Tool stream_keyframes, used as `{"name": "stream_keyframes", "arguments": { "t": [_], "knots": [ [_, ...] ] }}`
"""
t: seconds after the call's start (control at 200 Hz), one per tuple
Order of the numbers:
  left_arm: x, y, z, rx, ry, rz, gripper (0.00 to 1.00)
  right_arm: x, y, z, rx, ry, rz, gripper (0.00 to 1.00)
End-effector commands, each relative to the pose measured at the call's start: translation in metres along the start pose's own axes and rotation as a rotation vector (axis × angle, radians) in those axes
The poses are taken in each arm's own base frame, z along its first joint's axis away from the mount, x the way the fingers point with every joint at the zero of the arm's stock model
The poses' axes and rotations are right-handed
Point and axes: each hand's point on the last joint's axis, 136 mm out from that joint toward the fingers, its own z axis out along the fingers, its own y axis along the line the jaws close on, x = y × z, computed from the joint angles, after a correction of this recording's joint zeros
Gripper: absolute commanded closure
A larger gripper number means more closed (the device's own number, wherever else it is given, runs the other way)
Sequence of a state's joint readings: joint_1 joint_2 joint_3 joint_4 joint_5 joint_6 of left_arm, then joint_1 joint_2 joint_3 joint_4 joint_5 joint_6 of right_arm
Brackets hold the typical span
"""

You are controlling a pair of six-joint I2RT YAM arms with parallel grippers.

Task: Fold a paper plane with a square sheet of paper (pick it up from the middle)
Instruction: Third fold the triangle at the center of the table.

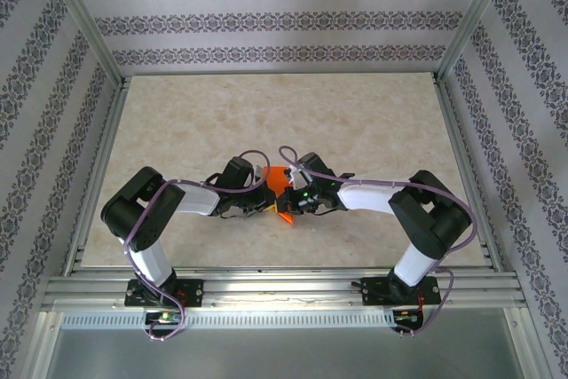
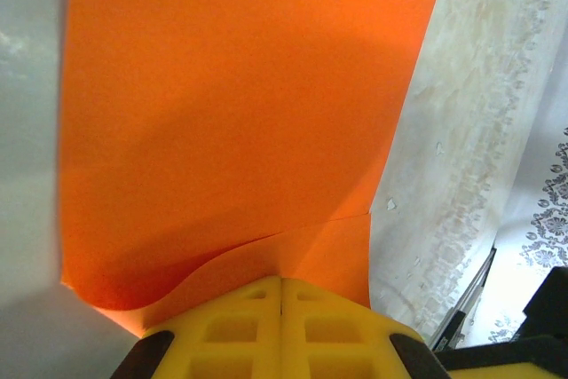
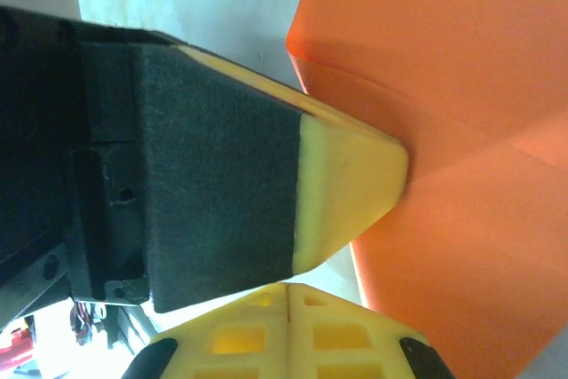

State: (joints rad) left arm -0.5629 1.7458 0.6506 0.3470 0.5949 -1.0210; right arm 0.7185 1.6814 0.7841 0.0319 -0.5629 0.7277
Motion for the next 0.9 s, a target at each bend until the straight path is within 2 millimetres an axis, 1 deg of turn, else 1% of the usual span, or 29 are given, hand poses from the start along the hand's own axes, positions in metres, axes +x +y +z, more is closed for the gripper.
{"name": "stream_keyframes", "arguments": {
  "t": [0.0,0.225,0.57,0.894],
  "knots": [
    [0.014,0.025,0.003,-0.090,0.039,-0.014,1.00,0.005,-0.007,0.008,0.030,0.026,0.005,0.99],
    [0.015,0.026,0.003,-0.088,0.036,-0.021,1.00,0.012,-0.019,0.011,0.058,0.043,0.030,0.99],
    [0.014,0.026,0.003,-0.088,0.033,-0.023,1.00,0.018,-0.014,0.010,0.037,0.061,0.035,0.99],
    [0.014,0.027,0.003,-0.091,0.029,-0.030,1.00,0.032,-0.024,0.015,0.051,0.096,0.062,0.99]
  ]
}}
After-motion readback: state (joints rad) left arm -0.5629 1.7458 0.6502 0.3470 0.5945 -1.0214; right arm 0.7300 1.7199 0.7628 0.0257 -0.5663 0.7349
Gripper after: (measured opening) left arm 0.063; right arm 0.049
